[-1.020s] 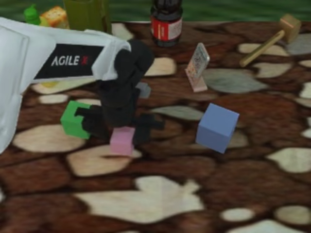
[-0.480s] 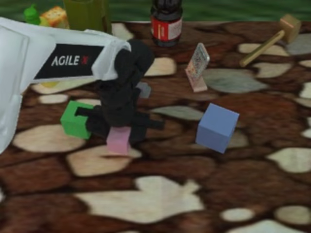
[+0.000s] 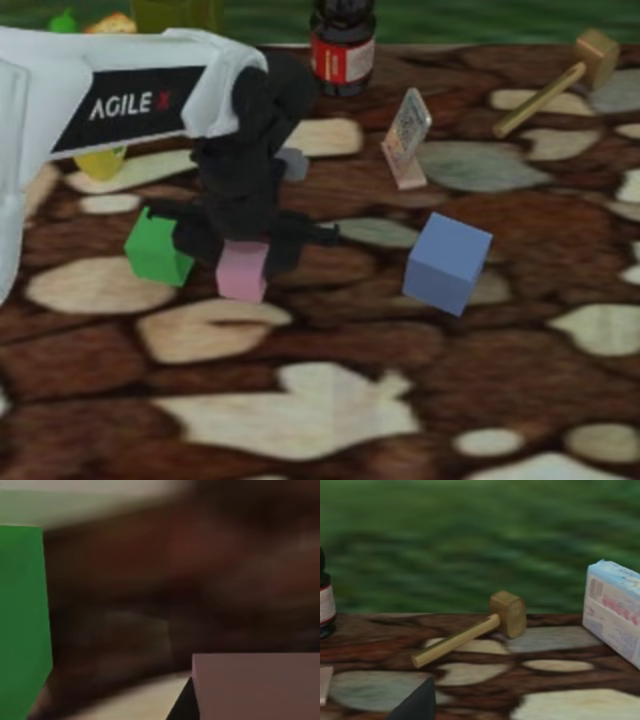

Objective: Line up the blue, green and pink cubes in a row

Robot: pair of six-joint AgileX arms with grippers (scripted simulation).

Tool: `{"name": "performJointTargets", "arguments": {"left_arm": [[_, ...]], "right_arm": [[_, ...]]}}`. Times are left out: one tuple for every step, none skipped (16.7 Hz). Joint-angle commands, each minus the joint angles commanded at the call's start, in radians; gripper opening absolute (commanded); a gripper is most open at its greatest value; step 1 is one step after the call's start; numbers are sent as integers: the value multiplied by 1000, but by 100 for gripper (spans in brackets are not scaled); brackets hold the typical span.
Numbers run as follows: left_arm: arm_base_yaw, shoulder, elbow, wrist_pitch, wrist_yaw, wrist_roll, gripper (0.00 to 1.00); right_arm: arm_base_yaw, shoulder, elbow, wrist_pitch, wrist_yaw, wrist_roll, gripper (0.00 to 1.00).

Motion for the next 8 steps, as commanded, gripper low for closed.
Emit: {"name": "performJointTargets", "arguments": {"left_arm": [[3,-13,22,-40,0,0,0],[6,-26,42,-76,1,-1,0],[8,-39,60,-104,1,-1,0],[10,-49,72,-121,1,0,0],[11,-53,76,-127,2,0,0],[11,-53,76,-127,2,0,0],[11,-53,76,-127,2,0,0],[5,-50,74,-125,1,1,0]], "right_arm": [[0,0,0,0,0,0,100],[0,0,0,0,0,0,100],[0,0,0,0,0,0,100],[0,0,0,0,0,0,100],[0,0,0,0,0,0,100],[0,0,0,0,0,0,100],[0,0,0,0,0,0,100],[0,0,0,0,0,0,100]]}}
